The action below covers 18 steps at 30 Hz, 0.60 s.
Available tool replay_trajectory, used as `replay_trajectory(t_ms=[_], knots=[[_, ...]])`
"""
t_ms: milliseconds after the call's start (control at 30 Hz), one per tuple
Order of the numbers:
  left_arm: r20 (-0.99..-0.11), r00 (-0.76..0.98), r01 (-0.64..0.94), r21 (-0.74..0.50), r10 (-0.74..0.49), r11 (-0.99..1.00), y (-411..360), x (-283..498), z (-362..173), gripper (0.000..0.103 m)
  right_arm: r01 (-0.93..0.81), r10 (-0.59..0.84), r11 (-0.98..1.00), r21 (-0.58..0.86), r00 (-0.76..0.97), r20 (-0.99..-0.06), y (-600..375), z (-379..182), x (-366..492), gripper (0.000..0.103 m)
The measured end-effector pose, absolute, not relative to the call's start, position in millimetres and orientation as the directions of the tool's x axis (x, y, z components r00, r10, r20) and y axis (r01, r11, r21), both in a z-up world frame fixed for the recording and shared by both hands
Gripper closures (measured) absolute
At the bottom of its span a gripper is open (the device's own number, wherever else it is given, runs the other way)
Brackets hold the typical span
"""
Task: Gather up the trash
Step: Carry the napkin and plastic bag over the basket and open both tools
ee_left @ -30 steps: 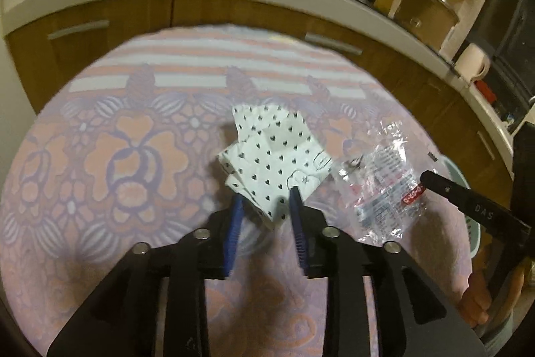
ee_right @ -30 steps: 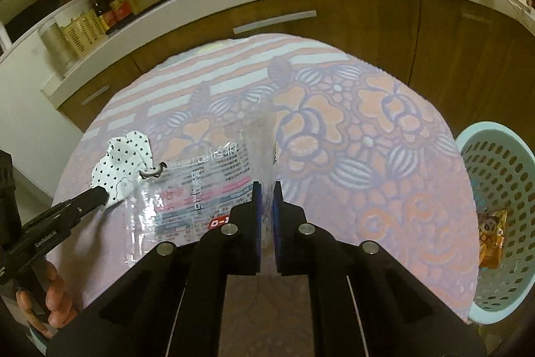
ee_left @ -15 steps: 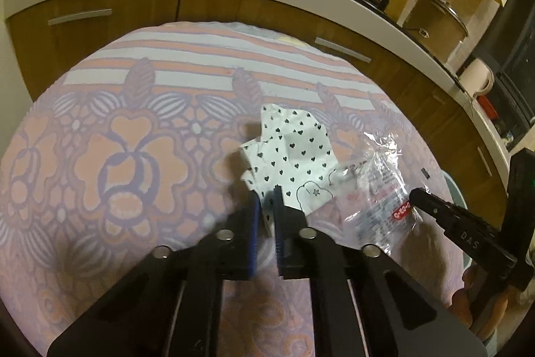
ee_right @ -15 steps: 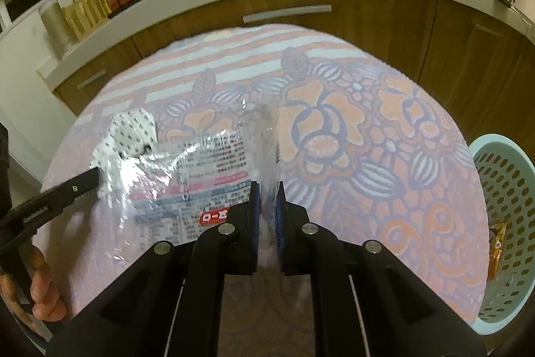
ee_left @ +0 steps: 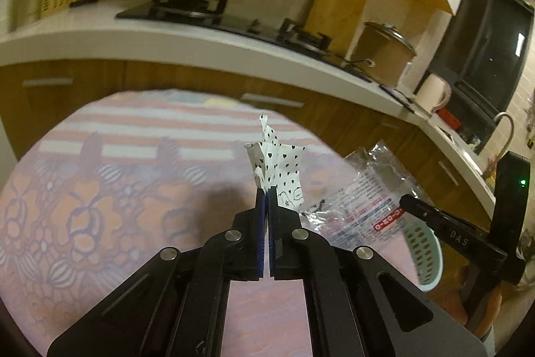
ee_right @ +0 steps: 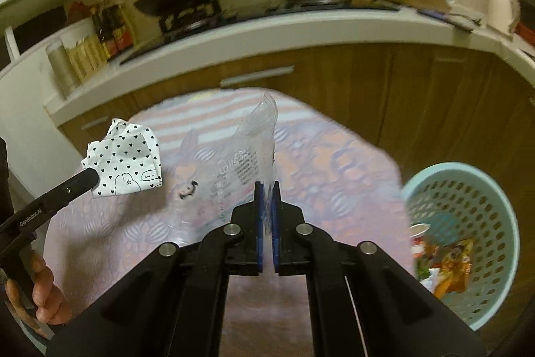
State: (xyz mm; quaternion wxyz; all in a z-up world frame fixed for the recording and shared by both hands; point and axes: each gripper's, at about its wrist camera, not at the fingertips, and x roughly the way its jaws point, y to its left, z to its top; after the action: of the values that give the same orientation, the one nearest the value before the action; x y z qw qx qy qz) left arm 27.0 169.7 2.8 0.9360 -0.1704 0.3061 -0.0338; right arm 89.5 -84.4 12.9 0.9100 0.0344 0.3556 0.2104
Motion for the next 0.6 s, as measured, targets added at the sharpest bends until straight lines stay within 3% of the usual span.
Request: replay_trajectory(t_ms=[600], knots=[[-0.547,0.782,0.187,-0.251,-0.298,0.95,11,79,20,0.103,-0.083,0.16,0.983,0.163,0.817,-0.554,-253,44,85,0.101]])
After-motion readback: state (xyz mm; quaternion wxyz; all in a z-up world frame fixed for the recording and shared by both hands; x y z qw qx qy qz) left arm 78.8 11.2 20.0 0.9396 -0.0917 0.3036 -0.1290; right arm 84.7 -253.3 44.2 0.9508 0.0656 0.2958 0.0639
